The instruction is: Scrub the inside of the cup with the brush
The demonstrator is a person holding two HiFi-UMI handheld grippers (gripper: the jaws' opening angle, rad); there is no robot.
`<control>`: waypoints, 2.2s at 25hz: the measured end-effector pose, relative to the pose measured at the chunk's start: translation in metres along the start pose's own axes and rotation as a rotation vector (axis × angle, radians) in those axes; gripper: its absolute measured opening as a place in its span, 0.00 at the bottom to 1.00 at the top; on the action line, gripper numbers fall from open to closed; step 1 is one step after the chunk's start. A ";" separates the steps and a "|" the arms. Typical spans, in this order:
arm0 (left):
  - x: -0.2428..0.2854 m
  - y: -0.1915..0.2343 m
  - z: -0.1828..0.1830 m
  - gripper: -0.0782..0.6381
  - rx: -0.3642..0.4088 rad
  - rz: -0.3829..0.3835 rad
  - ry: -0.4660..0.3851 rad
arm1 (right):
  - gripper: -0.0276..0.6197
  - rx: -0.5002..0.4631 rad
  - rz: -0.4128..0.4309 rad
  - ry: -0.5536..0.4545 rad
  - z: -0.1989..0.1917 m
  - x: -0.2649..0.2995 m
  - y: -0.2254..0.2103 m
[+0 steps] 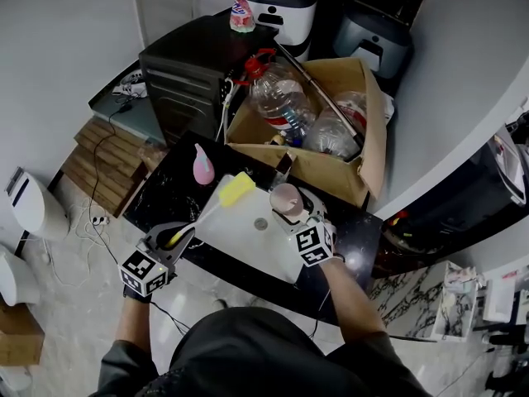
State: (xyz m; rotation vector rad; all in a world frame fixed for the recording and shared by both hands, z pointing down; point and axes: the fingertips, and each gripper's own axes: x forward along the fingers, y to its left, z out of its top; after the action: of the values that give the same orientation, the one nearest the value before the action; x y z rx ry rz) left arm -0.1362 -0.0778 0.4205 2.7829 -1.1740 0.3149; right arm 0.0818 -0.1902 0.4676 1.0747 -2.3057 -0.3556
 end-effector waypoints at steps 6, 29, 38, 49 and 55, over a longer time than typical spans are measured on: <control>-0.002 0.001 -0.003 0.16 -0.028 0.034 -0.020 | 0.60 0.181 0.014 -0.084 0.003 0.003 0.006; -0.001 0.014 -0.023 0.16 -0.084 0.101 -0.002 | 0.60 0.333 0.056 -0.114 -0.017 0.030 0.021; 0.022 0.021 -0.059 0.16 -0.119 0.095 0.072 | 0.60 0.379 0.107 -0.066 -0.060 0.066 0.047; 0.051 0.044 -0.114 0.16 -0.180 0.112 0.148 | 0.60 0.399 0.187 0.004 -0.120 0.115 0.091; 0.058 0.055 -0.139 0.16 -0.210 0.121 0.189 | 0.60 0.425 0.207 0.040 -0.157 0.147 0.109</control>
State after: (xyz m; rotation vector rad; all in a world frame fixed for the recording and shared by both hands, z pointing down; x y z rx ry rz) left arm -0.1567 -0.1318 0.5702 2.4500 -1.2520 0.4276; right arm 0.0319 -0.2333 0.6993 1.0056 -2.4894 0.2461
